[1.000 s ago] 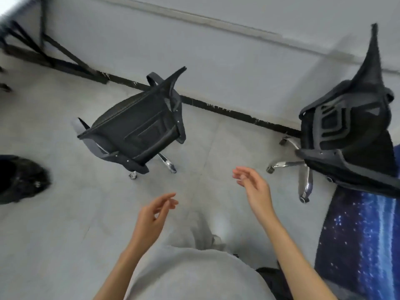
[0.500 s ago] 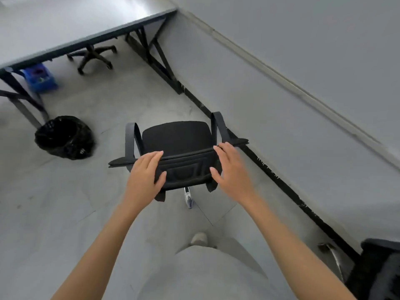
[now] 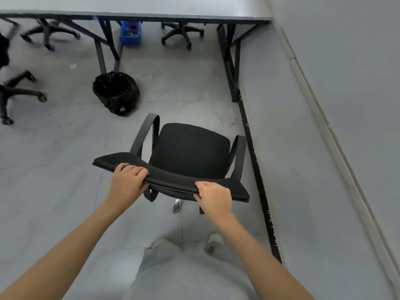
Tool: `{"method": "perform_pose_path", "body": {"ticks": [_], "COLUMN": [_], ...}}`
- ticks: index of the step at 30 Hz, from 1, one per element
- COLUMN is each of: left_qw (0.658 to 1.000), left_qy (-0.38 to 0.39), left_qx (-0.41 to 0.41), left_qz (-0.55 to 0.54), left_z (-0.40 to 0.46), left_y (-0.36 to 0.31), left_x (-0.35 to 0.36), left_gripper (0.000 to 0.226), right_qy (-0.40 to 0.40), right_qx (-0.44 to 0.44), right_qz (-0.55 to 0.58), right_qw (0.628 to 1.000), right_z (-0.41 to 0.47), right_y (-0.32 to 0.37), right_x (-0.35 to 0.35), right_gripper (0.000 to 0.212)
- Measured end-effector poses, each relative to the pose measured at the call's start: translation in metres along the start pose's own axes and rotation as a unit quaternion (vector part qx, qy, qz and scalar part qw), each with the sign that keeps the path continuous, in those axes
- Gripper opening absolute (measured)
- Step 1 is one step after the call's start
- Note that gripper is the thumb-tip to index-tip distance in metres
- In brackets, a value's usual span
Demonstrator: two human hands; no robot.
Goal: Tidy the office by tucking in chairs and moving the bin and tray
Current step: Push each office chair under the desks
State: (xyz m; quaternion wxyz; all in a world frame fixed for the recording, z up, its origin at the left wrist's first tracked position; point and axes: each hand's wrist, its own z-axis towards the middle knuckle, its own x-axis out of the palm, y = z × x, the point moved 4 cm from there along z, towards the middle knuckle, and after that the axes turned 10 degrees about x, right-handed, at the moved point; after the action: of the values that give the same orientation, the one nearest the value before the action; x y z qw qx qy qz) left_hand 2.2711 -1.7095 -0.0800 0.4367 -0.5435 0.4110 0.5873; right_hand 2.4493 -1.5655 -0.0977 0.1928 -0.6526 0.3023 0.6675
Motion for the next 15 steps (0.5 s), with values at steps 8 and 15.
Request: {"method": "perform_pose_path", "body": {"ticks": [8, 15], "left_qw": [0.996, 0.997], "left_qy": [0.078, 0.075], "left_qx": [0.034, 0.011], "left_qz": [0.015, 0.019], "left_z": [0.036, 0.069], "left_y": [-0.100, -0.107], "left_x": [0.006, 0.006], "left_gripper": [0.028, 0.036], "right_qy": [-0.016, -0.064], "right_qx": [-0.140, -0.188], "right_qz": [0.015, 0.030], "right_qw": [0.990, 0.980], "right_z": [0.049, 0.083], "right_y": [-0.119, -0.140], "right_x": [-0.027, -0.029], "right_gripper": [0.030, 0.031]}}
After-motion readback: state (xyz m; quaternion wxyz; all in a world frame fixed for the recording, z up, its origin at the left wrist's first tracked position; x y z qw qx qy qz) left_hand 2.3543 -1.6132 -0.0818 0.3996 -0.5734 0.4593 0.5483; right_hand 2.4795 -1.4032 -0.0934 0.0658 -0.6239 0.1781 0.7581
